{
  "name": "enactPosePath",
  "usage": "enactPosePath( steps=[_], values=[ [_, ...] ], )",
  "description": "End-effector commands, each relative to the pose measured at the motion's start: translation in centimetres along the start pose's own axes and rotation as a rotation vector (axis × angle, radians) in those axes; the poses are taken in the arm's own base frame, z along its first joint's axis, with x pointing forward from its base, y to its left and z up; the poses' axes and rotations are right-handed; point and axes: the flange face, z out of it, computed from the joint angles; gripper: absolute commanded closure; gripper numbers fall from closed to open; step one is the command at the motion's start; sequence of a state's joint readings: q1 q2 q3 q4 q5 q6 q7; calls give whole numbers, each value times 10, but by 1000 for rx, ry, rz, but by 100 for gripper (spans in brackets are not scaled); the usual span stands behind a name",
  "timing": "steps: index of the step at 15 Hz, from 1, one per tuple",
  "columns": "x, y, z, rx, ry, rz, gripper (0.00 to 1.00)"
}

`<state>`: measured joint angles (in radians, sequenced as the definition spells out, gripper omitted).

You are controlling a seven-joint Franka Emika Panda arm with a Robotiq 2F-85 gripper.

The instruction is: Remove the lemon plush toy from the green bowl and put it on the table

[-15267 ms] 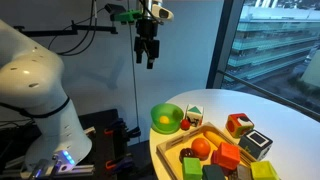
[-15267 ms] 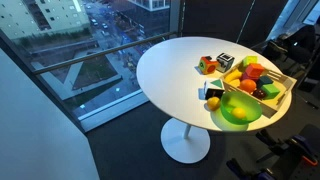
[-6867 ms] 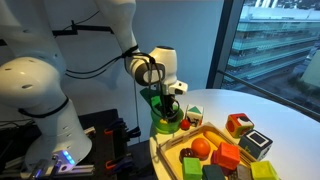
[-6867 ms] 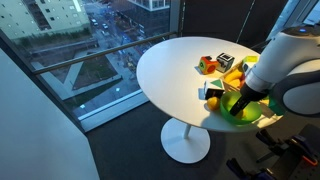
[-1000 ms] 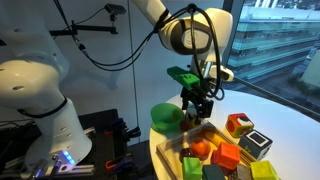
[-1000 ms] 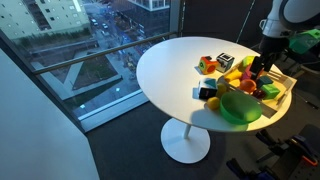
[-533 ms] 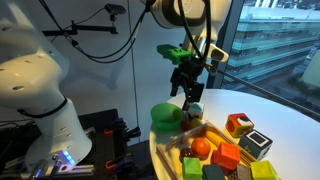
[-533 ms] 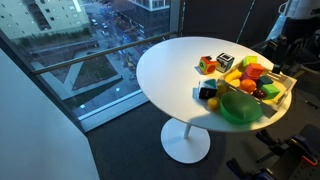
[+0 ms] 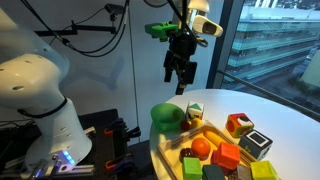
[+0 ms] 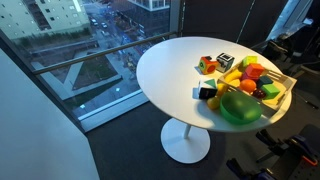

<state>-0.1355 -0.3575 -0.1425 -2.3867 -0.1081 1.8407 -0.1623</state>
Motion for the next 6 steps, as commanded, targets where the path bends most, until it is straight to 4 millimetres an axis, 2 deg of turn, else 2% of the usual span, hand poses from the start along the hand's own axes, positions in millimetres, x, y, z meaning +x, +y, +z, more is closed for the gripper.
enactPosePath(
  steps=[1, 3, 4, 6],
  values=[
    [-24, 0, -15, -1, 62, 18, 0],
    [-31, 1, -17, 2, 78, 16, 0],
    [-19, -2, -14, 2, 48, 3, 0],
    [-21, -2, -15, 3, 52, 3, 0]
  ],
)
